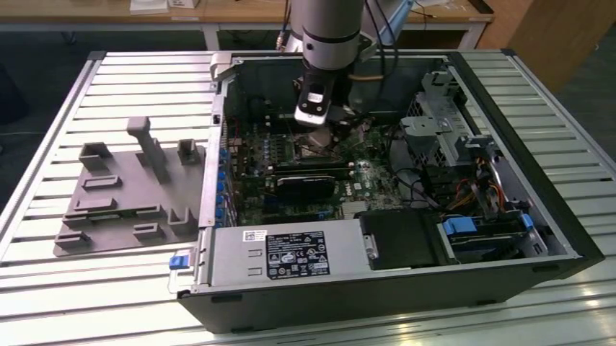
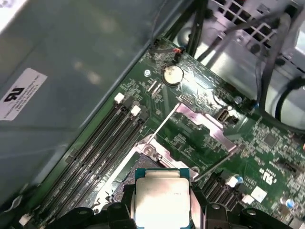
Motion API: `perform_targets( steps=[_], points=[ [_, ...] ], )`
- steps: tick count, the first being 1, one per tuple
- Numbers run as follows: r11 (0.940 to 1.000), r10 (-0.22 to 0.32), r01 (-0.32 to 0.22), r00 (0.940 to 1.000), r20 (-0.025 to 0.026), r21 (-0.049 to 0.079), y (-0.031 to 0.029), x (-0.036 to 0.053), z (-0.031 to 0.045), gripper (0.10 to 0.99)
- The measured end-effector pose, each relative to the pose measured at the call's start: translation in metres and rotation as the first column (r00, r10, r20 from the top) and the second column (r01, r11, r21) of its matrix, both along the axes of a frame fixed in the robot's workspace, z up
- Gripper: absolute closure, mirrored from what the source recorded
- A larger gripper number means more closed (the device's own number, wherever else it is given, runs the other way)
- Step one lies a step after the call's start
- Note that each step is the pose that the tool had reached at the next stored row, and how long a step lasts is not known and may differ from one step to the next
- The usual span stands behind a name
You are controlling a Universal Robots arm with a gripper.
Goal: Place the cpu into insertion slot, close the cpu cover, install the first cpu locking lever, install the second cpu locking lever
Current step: 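Place the cpu into insertion slot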
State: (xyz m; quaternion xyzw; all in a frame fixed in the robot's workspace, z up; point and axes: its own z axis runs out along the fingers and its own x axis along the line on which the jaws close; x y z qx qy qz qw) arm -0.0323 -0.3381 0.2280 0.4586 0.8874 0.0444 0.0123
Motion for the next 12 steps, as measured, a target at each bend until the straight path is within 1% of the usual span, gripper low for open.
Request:
perform_targets(
  steps=[4,7,9,12],
  points=[
    [0.9996,-0.027,0.027,0.9996,0.0002,0.000,0.0005,-0.0066,-0.0006,0.545],
    [0.9975,-0.071,0.071,0.9975,0.0003,0.000,0.0005,-0.0073,-0.0016,0.545],
    [0.9943,-0.107,0.107,0.9943,0.0003,0.000,0.0005,-0.0073,-0.0023,0.545],
    [0.9870,-0.161,0.161,0.9870,0.0003,0.000,0.0005,-0.0073,-0.0034,0.545]
  ],
)
